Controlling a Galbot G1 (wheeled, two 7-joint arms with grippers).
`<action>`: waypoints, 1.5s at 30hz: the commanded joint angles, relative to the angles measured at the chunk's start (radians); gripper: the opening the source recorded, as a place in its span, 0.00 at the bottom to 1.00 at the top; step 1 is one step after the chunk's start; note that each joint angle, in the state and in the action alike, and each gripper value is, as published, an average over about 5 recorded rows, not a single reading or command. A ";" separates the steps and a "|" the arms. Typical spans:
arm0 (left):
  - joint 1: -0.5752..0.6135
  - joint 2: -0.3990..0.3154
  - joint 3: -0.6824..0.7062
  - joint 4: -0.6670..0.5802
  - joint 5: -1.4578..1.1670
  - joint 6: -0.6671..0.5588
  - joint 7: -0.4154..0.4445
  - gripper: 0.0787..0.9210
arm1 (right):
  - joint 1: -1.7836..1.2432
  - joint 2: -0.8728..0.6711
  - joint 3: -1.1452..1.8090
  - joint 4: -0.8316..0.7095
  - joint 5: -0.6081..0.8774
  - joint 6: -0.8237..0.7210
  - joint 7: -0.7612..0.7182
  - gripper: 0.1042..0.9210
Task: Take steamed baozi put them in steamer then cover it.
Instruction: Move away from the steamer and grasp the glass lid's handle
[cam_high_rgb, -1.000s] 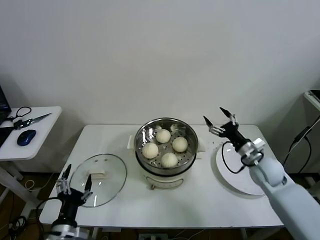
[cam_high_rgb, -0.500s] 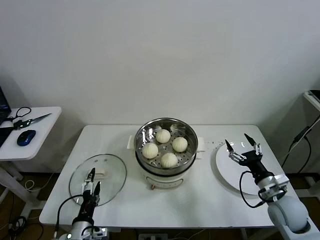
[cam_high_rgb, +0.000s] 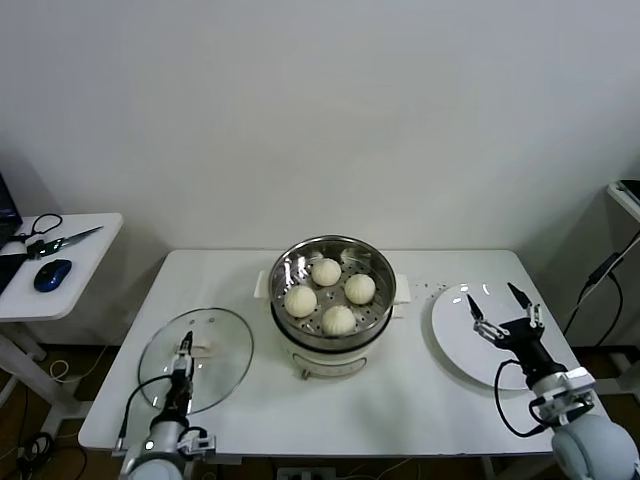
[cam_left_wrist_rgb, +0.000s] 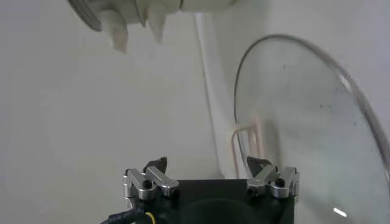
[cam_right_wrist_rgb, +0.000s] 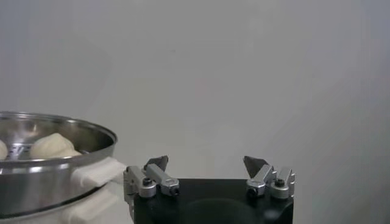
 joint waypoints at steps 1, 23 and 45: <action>-0.125 0.013 0.003 0.128 0.025 0.009 -0.025 0.88 | -0.042 0.007 0.038 0.020 -0.032 -0.004 0.003 0.88; -0.213 0.025 0.015 0.229 -0.077 -0.022 -0.049 0.81 | -0.061 0.018 0.089 0.016 -0.058 0.007 -0.028 0.88; -0.052 0.114 0.000 -0.111 -0.259 0.023 -0.009 0.08 | 0.001 0.010 0.070 -0.029 -0.062 0.013 -0.033 0.88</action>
